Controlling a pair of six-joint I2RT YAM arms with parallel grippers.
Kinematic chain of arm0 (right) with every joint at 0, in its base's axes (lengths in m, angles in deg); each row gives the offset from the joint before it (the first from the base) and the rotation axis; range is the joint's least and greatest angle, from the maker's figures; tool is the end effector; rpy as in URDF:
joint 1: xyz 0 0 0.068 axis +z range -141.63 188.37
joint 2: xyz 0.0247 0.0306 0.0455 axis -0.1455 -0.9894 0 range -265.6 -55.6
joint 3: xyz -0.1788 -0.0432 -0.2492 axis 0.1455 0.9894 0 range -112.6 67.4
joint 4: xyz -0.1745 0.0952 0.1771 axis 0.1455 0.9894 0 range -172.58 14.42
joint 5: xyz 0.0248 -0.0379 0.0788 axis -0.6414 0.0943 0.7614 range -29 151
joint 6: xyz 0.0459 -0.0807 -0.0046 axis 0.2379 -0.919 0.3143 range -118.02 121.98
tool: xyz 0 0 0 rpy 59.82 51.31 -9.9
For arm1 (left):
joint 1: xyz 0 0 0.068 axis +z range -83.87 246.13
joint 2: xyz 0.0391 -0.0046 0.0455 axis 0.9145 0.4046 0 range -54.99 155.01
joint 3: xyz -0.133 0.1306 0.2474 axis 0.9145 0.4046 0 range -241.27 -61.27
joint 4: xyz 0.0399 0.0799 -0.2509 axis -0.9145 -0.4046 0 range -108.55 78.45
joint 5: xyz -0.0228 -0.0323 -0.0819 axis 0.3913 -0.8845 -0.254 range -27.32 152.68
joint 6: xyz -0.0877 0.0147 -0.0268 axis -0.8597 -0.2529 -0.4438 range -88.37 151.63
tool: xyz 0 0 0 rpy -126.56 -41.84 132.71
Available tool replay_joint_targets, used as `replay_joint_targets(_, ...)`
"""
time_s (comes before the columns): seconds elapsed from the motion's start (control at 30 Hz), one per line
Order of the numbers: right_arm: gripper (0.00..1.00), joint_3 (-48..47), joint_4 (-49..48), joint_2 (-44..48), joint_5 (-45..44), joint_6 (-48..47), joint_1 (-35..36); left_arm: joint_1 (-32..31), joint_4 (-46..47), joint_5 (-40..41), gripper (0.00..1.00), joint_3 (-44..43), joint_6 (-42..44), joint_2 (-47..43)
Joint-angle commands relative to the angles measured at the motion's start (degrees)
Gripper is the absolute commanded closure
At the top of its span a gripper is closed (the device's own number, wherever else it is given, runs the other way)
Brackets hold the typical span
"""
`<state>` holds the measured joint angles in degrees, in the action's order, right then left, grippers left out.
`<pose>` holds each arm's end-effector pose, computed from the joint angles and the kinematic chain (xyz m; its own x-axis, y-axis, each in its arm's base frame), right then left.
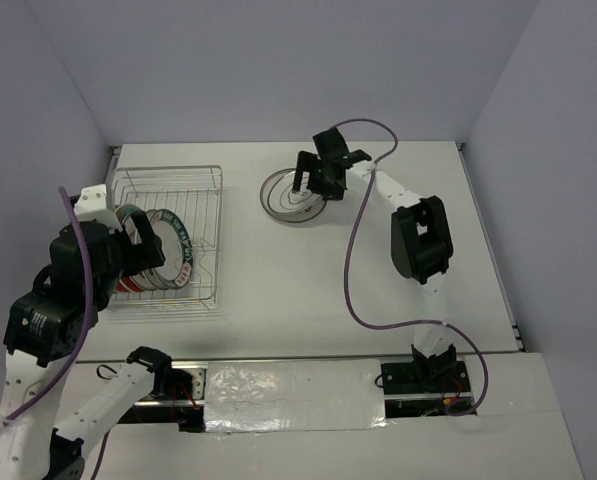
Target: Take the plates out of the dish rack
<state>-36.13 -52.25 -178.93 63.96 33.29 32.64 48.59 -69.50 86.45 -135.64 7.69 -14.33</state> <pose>0.4927 0.2269 0.2166 -0.8268 0.1964 -0.5270 -0.0129 0.9302 0.3669 0.1084 0.0011 0.4372 -0.3276 -0.2860 -0.9005 -0.2270 0.9490 -0.2189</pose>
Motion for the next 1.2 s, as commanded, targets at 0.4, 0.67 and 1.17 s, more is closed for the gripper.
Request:
replay_joint_targets(0.4,0.0,-9.06,19.15,-4.9,-14.04,-13.55,3.77,0.14,0.03,3.48,0.01,3.61,-1.36,5.82)
replay_joint_targets(0.67,0.0,0.32,13.37,4.04,-8.68,-14.7,4.03,0.14,1.53,7.95,0.0,6.43,-3.65,9.16)
replay_joint_targets(1.17,0.0,33.73,-4.13,42.02,-4.72,-12.15,11.32,1.1,6.97,12.62,0.27,7.84,-4.88,21.99)
